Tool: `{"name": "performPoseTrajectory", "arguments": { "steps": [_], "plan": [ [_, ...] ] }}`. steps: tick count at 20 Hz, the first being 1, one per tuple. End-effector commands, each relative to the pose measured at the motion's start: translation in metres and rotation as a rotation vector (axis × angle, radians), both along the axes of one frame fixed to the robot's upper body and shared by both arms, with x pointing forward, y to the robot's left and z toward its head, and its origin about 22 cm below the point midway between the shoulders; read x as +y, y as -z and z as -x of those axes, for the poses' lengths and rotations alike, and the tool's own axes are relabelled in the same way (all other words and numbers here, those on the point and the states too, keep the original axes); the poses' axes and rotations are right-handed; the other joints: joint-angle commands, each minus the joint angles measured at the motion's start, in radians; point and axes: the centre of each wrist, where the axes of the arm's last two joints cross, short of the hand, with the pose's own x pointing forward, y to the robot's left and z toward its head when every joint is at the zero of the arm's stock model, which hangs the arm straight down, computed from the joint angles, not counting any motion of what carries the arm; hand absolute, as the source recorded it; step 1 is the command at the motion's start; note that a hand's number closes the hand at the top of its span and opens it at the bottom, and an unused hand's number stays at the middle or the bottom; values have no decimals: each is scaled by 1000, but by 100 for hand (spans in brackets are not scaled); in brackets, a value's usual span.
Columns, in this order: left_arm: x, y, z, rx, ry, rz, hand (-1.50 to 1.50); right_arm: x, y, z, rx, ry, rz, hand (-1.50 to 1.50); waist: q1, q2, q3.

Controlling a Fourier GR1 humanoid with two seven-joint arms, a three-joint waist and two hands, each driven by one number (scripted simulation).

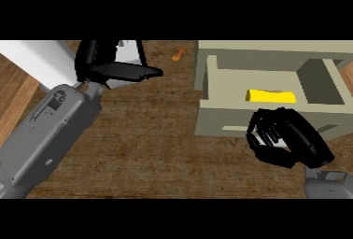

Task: Pick up the cup, place it into the drawer and close the drawer

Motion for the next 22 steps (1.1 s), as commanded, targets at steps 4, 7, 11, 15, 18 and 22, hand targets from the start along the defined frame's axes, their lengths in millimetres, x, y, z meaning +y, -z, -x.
{"name": "performPoseTrajectory", "arguments": {
  "steps": [4, 7, 11, 15, 18, 22],
  "plan": [
    [44, 15, 28, 5, -12, 5, -150, 28, 46, -37, -32, -13, 273, 150, 7, 3, 1],
    [72, 30, 37, 10, -25, 4, -150, 30, 65, -60, -38, -14, 289, 150, 1, 7, 1],
    [91, 22, 50, 2, -35, 16, -150, 36, 90, -82, -21, 11, 281, 150, -4, 6, 1],
    [109, 25, 64, 12, -13, 13, -150, 35, 80, -119, 16, 13, 267, 150, 6, 8, 1],
    [110, 25, 63, 20, -21, 11, -150, 25, 78, -135, 38, 32, 254, 150, 6, 11, 2],
    [116, 32, 60, 5, -5, 18, -150, 30, 59, -157, 95, 54, 257, 150, 19, 19, 2]
  ]
}}
